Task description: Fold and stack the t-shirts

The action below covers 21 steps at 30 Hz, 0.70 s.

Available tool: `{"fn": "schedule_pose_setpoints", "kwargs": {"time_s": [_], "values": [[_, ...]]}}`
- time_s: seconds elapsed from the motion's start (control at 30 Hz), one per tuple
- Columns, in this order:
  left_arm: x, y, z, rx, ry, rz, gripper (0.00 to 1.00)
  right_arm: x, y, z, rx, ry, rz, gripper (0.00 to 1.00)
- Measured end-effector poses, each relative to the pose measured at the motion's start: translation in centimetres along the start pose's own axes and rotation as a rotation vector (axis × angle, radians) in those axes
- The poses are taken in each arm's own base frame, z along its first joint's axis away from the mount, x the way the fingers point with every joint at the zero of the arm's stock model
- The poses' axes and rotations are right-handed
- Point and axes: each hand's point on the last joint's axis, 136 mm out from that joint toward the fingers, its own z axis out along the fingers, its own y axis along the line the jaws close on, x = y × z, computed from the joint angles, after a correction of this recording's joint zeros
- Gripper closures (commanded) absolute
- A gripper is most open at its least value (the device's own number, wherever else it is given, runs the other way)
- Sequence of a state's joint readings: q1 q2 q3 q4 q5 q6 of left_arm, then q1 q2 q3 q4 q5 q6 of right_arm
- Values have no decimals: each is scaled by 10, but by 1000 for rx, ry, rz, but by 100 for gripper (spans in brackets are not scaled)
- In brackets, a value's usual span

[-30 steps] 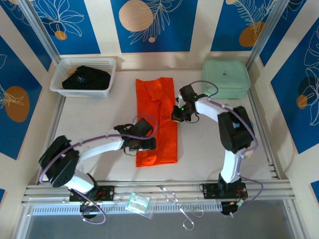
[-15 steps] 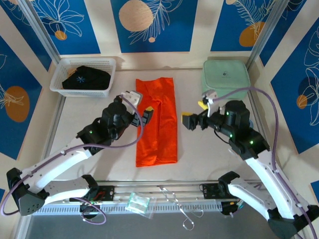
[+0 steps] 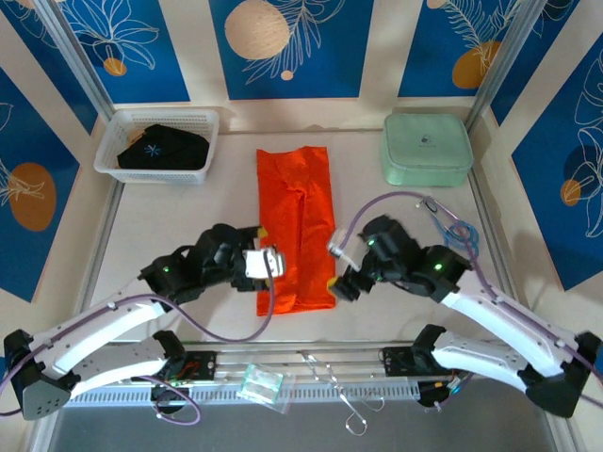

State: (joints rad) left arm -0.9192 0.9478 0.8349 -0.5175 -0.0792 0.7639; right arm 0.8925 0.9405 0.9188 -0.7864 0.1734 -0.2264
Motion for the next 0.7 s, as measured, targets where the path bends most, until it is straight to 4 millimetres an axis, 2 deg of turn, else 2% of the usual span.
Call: {"fn": "schedule_pose_setpoints", "kwargs": {"time_s": [0.07,0.2,0.3,0.4,0.7], "values": [[15,-26,8,88,61,73,10,27,17,25,-30,144,-113,14],[39,-69,20,219,136,183,14,78,30,63,-69,399,-227,14],[51,-92,26,286,166,238,20,98,33,78,-88,502,-264,13],[60,-104,32,330,193,260,21,106,33,89,-93,540,-284,13],[69,-115,51,376,228,287,21,98,15,117,-68,506,-299,10]]}}
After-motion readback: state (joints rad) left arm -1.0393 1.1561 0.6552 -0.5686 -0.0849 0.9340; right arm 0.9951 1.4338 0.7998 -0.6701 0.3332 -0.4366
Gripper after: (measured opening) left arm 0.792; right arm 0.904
